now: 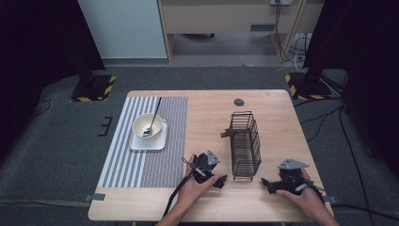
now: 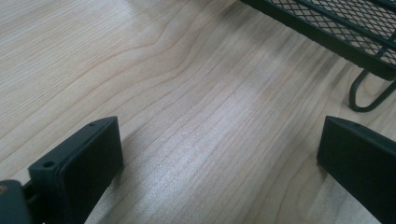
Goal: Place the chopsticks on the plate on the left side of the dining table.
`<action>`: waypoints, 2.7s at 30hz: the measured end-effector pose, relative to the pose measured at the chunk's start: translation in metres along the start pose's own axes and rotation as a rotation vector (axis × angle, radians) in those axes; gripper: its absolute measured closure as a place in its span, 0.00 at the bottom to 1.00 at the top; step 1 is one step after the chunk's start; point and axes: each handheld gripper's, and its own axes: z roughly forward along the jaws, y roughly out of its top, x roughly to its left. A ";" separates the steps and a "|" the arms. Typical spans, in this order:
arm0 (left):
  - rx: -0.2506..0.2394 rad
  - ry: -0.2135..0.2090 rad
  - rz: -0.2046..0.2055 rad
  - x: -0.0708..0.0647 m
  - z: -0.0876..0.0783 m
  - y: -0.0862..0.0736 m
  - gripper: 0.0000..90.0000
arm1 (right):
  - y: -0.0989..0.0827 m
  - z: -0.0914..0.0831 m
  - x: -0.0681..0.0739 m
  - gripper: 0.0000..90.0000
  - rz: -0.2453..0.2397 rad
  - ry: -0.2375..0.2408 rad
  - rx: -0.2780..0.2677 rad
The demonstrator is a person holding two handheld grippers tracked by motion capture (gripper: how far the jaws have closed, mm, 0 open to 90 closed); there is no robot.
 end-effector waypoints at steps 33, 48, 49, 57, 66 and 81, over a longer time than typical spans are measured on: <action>-0.067 -0.054 -0.031 0.002 -0.029 0.019 0.05 | 0.001 0.001 0.000 0.00 -0.004 0.006 0.001; -0.111 -0.093 -0.016 0.003 -0.041 0.029 0.08 | 0.001 0.001 0.000 0.00 -0.002 0.001 0.000; -0.114 -0.093 -0.016 0.003 -0.043 0.030 0.08 | 0.001 0.001 0.000 0.00 -0.002 0.001 0.000; -0.109 -0.092 -0.043 0.009 -0.047 0.031 0.13 | 0.001 0.001 0.000 0.00 -0.003 0.001 0.000; -0.139 -0.122 -0.023 0.014 -0.062 0.047 0.19 | 0.000 0.001 0.000 0.00 -0.002 0.003 0.000; -0.187 -0.129 -0.017 0.023 -0.082 0.067 0.15 | 0.000 0.000 0.001 0.00 0.002 0.004 0.001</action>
